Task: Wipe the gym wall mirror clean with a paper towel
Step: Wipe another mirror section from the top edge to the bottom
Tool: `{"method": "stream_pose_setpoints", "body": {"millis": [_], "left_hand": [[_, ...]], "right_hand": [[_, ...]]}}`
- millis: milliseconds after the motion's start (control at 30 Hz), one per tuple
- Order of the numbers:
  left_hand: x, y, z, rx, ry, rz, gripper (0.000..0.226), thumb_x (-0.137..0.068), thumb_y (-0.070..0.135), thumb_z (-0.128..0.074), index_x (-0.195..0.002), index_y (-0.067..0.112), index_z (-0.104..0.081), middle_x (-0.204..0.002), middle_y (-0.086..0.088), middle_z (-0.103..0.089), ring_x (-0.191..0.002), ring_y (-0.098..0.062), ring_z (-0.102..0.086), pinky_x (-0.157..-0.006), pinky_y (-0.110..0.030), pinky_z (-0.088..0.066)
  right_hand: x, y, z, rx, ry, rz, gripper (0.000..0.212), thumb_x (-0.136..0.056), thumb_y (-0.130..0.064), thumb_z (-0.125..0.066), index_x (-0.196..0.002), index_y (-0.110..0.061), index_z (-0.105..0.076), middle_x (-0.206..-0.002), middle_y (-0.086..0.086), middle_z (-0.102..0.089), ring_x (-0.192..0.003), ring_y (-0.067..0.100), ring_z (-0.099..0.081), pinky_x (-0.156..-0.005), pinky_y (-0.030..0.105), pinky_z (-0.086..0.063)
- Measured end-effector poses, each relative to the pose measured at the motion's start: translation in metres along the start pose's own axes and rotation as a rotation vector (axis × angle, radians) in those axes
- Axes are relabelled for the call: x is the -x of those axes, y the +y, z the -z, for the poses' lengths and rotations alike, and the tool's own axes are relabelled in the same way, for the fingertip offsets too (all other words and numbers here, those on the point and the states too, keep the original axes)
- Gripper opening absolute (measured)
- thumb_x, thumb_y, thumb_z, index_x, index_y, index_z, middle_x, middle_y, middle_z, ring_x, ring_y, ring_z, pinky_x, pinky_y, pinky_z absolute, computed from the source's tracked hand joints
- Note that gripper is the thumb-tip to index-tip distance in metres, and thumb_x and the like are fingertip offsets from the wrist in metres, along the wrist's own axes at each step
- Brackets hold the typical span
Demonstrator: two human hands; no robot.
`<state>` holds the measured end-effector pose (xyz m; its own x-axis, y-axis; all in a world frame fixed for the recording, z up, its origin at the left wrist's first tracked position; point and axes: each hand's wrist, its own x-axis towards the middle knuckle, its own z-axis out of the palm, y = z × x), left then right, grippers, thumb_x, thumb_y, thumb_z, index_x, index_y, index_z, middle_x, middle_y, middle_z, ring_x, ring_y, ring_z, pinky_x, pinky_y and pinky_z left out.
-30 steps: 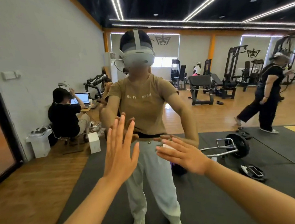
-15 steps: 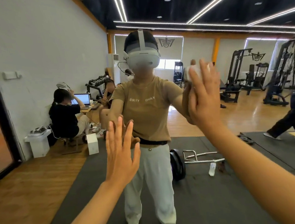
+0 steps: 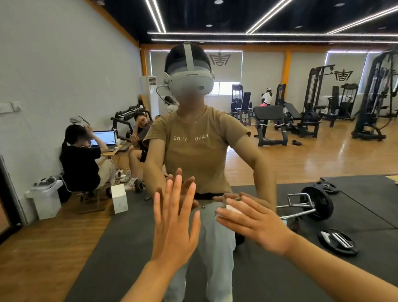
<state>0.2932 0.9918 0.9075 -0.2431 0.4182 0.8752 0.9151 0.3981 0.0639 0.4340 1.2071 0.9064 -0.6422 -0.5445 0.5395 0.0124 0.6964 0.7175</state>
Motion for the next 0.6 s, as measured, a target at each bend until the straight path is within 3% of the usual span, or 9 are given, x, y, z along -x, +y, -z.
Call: {"method": "stream_pose_setpoints", "body": {"millis": [100, 233, 367, 467, 600], "left_hand": [[0.005, 0.008, -0.007, -0.026, -0.011, -0.001, 0.061, -0.099, 0.032, -0.042, -0.156, 0.014, -0.028, -0.168, -0.009, -0.006, -0.155, -0.027, -0.006, -0.125, -0.045, 0.001], [0.003, 0.023, -0.015, -0.042, -0.005, 0.043, 0.061, -0.099, 0.032, -0.04, -0.156, 0.012, -0.03, -0.168, -0.011, -0.006, -0.155, -0.03, -0.005, -0.125, -0.044, 0.003], [-0.003, 0.043, -0.023, -0.046, 0.026, 0.039, 0.062, -0.098, 0.032, -0.041, -0.156, 0.016, -0.026, -0.169, -0.006, 0.0, -0.155, -0.028, -0.004, -0.124, -0.043, 0.006], [-0.009, 0.058, -0.03, -0.056, 0.043, 0.039, 0.063, -0.098, 0.033, -0.042, -0.157, 0.016, -0.024, -0.169, -0.007, 0.0, -0.155, -0.028, -0.005, -0.124, -0.044, 0.007], [-0.007, 0.077, -0.043, -0.057, 0.033, 0.057, 0.064, -0.098, 0.033, -0.042, -0.157, 0.015, -0.025, -0.168, -0.01, -0.003, -0.155, -0.029, -0.007, -0.124, -0.046, 0.005]], "right_hand": [[-0.005, 0.04, 0.019, 0.007, 0.057, -0.12, 0.056, -0.104, -0.008, -0.029, -0.158, -0.018, -0.022, -0.166, 0.0, -0.016, -0.151, 0.028, -0.02, -0.125, 0.045, -0.013], [-0.028, 0.113, 0.059, -0.013, 0.24, -0.416, 0.062, -0.095, -0.001, -0.056, -0.151, -0.013, -0.032, -0.162, 0.009, -0.021, -0.152, 0.033, -0.014, -0.125, 0.047, -0.01], [-0.037, 0.151, 0.081, -0.054, 0.381, -0.611, 0.046, -0.1, -0.003, -0.05, -0.145, -0.007, -0.043, -0.157, 0.014, -0.029, -0.147, 0.038, -0.023, -0.124, 0.046, -0.014], [-0.022, 0.128, 0.064, -0.113, 0.41, -0.632, 0.042, -0.103, -0.01, -0.045, -0.146, -0.009, -0.042, -0.158, 0.011, -0.028, -0.148, 0.038, -0.022, -0.122, 0.056, -0.019], [0.036, 0.074, 0.026, -0.151, 0.297, -0.48, 0.053, -0.096, -0.003, -0.051, -0.147, -0.014, -0.041, -0.163, 0.003, -0.025, -0.151, 0.034, -0.02, -0.121, 0.054, -0.018]]}}
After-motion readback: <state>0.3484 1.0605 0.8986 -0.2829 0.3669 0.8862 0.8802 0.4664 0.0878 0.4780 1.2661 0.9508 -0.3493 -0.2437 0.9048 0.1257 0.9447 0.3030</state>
